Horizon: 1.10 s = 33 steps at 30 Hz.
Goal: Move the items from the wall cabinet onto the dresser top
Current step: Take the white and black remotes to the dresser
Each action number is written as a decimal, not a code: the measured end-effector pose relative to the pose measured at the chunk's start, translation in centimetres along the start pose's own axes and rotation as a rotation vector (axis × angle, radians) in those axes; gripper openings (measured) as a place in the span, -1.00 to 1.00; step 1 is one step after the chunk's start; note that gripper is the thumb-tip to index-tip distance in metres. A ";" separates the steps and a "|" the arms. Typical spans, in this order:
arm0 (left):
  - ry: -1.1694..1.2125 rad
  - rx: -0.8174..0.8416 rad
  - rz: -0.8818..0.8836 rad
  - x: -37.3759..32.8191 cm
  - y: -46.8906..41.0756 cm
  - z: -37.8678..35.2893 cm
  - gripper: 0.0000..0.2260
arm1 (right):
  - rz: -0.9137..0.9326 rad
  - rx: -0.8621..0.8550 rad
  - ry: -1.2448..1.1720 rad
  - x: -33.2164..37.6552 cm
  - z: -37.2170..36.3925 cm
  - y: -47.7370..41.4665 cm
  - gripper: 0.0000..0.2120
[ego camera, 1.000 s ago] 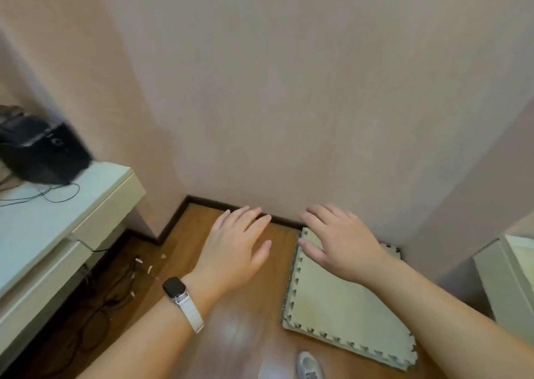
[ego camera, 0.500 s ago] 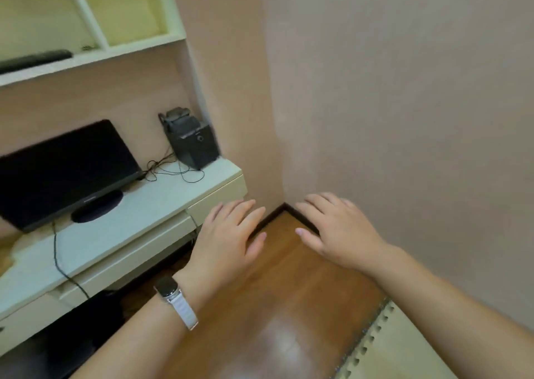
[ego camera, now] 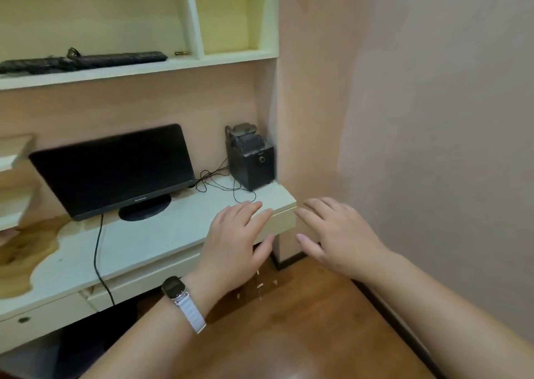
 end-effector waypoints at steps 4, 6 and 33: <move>-0.031 -0.018 0.006 7.4 -3.0 -0.2 -0.61 | 0.042 0.015 0.045 2.3 -2.5 -7.8 -0.51; -0.039 -0.028 0.013 11.1 -4.4 -0.2 -0.61 | 0.052 0.019 0.047 3.5 -3.3 -11.2 -0.52; -0.133 -0.259 0.062 28.7 -25.4 3.5 -0.59 | 0.190 -0.275 0.047 -0.5 -1.9 -40.6 -0.50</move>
Point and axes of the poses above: each hand's wrist, its own y-axis away from the middle knuckle, its own z-axis out of the back of the hand, x = y × z, the point moved 10 cm from there along -y, towards the middle knuckle, and after that the axes turned 2 degrees about -y, right-handed, at the moved point
